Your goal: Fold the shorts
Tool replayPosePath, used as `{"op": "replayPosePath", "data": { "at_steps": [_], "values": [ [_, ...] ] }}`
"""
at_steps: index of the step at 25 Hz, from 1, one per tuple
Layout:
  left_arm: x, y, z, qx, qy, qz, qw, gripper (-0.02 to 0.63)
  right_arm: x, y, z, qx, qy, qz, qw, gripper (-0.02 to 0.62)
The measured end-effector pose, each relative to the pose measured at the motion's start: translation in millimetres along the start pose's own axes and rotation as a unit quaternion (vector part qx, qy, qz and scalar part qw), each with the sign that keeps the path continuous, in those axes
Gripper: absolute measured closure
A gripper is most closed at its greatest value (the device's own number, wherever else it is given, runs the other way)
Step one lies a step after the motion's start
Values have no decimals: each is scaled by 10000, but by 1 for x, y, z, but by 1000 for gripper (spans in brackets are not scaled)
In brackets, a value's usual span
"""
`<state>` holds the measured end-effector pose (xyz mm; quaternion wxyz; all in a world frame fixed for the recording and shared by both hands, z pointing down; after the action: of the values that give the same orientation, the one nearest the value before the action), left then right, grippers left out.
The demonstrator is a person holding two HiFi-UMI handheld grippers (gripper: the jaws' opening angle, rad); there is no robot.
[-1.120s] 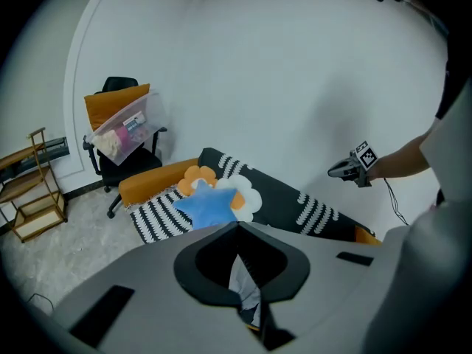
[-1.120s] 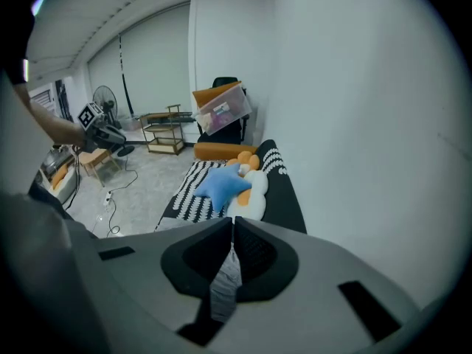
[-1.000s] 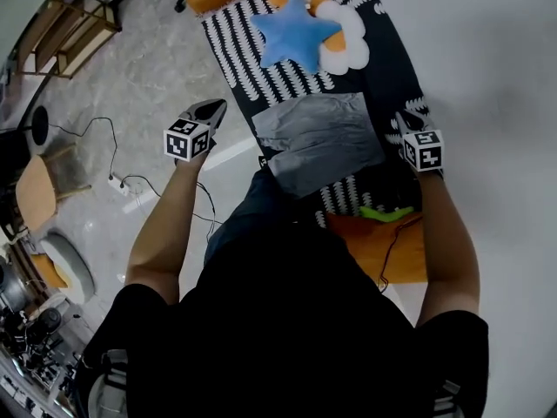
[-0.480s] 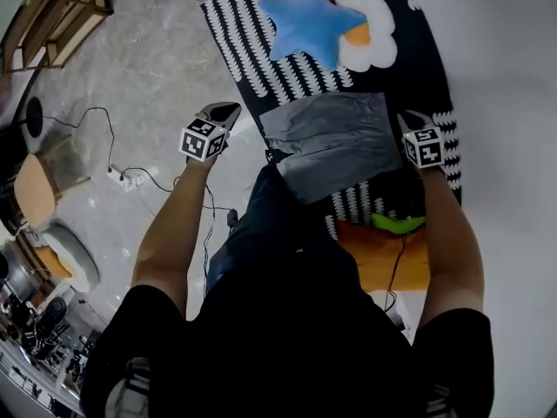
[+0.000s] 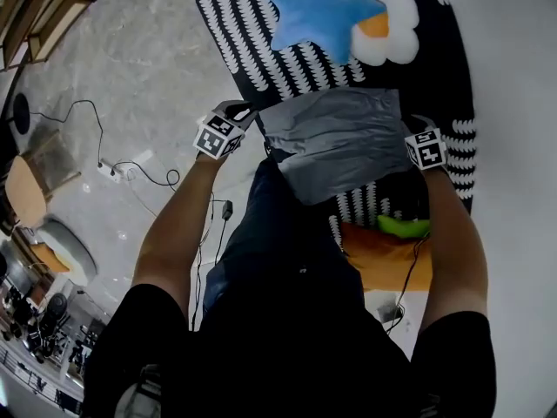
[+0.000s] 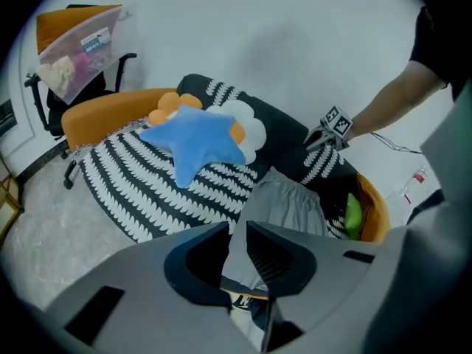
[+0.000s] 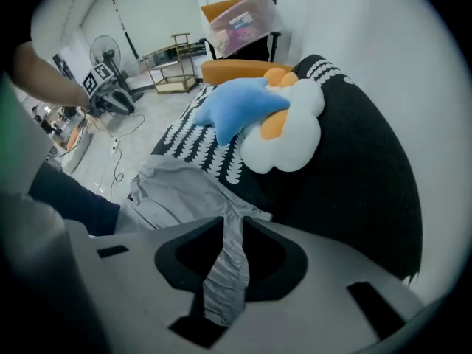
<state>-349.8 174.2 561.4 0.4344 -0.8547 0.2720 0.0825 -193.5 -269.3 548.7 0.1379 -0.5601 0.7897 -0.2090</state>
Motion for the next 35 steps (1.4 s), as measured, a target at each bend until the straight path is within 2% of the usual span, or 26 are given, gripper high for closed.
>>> {"op": "replayPosePath", "data": {
  "at_steps": [6, 13, 19, 25, 31, 35],
  "values": [
    [-18, -42, -32, -308, -171, -230, 9991, 491, -7, -5, -45, -433, 269, 530, 9973, 475],
    [-31, -91, -69, -516, -291, -472, 9971, 482, 17, -12, -95, -774, 336, 1098, 9904, 454],
    [-35, -125, -103, -833, -423, -688, 9932, 465, 29, -32, -138, -1074, 616, 1777, 9763, 439],
    [-26, -146, -124, -984, -619, -895, 9892, 459, 41, -47, -164, -1522, 844, 2787, 9445, 436],
    [-29, -167, -126, -1228, -717, -1025, 9845, 451, 47, -50, -188, -2204, 1362, 3596, 8964, 442],
    [-30, -172, -129, -1225, -639, -934, 9860, 449, 43, -65, -198, -2564, 1628, 3980, 8656, 447]
  ]
}}
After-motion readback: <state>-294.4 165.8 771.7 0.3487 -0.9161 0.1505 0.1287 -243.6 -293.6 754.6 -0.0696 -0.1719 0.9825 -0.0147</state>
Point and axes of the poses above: the fingertips, and each gripper's own axes: z backward along the fingers, x to its right, y out of its top, the point moved 5 cm from there along z, backward along the fingers, and after that the axes turned 15 degrees about x, right-handed, at the moved point
